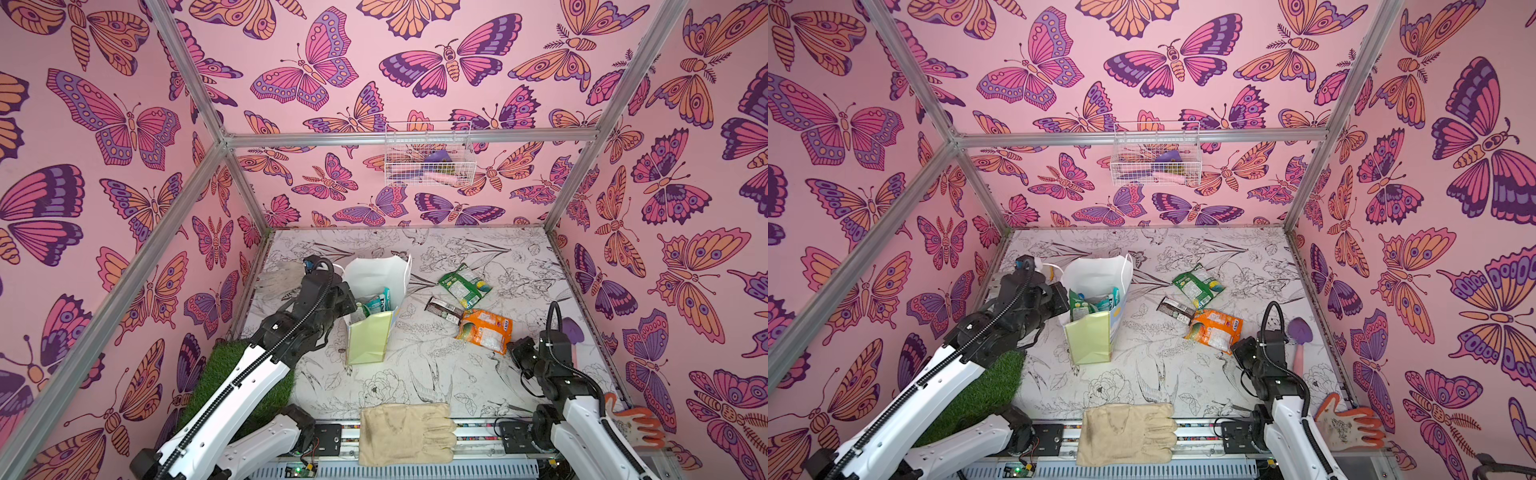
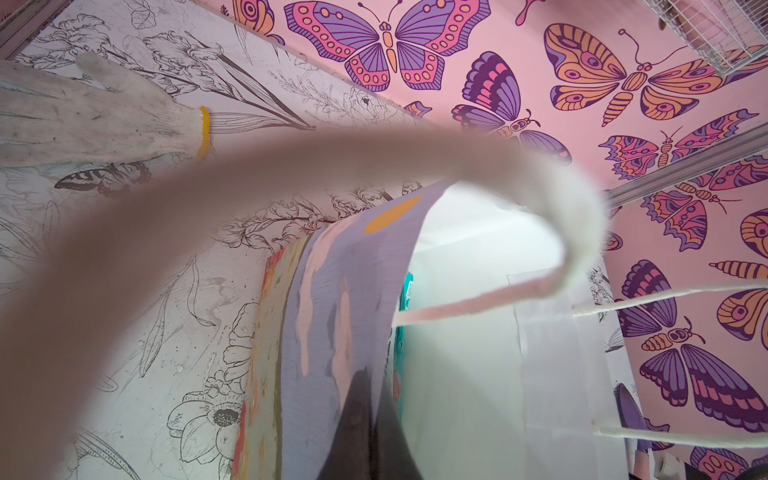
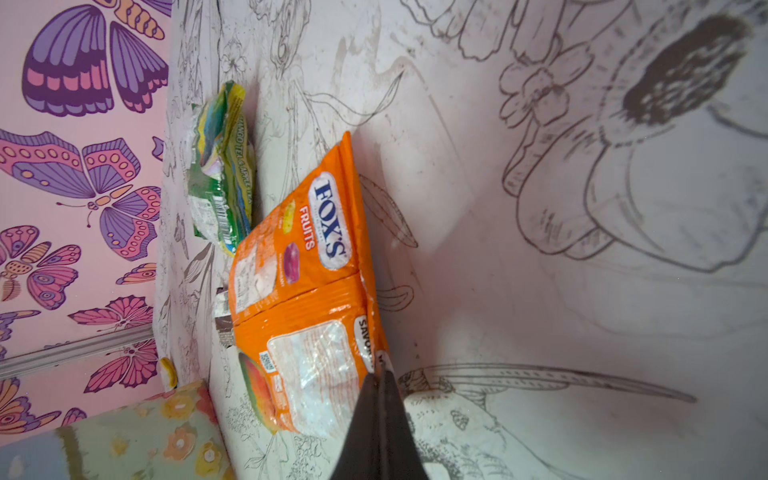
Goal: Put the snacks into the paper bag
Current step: 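Close the right gripper on the edge of the orange packet, then lift the orange packet with the right gripper and adjust its hold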
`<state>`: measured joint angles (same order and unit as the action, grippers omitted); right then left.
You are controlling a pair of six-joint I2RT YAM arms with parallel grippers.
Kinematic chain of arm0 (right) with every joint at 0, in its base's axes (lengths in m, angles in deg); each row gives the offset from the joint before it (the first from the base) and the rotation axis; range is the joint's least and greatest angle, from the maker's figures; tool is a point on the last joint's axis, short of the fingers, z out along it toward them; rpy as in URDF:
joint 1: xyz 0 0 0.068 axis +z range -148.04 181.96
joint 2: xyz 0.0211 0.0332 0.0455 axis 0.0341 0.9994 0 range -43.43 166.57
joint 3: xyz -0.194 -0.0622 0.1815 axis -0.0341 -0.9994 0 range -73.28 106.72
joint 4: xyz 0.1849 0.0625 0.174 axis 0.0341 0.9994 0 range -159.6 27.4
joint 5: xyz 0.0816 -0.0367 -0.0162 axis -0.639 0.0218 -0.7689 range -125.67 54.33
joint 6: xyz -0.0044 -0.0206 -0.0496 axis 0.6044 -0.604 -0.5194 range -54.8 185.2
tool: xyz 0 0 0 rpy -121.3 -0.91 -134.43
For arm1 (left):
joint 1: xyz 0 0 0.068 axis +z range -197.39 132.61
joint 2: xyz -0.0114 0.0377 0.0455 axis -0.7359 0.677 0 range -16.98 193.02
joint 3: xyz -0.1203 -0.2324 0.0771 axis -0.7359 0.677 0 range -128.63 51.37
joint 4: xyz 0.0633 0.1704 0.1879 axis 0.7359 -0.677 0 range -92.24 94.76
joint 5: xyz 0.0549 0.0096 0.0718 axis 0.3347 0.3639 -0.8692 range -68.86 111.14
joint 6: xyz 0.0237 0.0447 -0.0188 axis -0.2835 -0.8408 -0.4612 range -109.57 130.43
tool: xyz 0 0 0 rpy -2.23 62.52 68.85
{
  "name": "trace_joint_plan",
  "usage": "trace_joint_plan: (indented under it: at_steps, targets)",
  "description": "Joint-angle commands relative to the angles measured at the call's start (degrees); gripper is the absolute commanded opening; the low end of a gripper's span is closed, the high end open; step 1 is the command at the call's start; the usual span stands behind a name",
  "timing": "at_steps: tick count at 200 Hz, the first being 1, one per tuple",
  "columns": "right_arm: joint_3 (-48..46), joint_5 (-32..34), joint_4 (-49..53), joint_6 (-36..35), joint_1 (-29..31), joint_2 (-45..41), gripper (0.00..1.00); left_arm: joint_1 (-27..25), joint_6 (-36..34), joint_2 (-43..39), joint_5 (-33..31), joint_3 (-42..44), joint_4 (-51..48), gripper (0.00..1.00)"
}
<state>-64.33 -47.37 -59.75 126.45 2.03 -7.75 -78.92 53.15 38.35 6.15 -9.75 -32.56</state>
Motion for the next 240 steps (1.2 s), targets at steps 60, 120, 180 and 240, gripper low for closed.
trace_joint_plan:
  at_steps: [60,120,180,240]
  targets:
    - [4.92,-12.42,-2.79,-3.21,-0.34,-3.40,0.00,-0.02,0.96,0.77,0.55,-0.06,1.29,0.00]
    - [8.52,-16.88,-5.10,-3.07,-0.26,-3.94,0.00,0.04,0.88,0.92,0.66,-0.22,1.35,0.00]
    - [15.55,-19.29,-2.63,-4.39,-0.12,-3.93,0.00,-0.02,0.63,1.22,0.81,-0.73,1.30,0.00]
    - [20.03,-19.85,-0.35,-5.47,-0.05,-3.44,0.00,-0.02,0.52,2.13,1.26,-1.54,1.41,0.00]
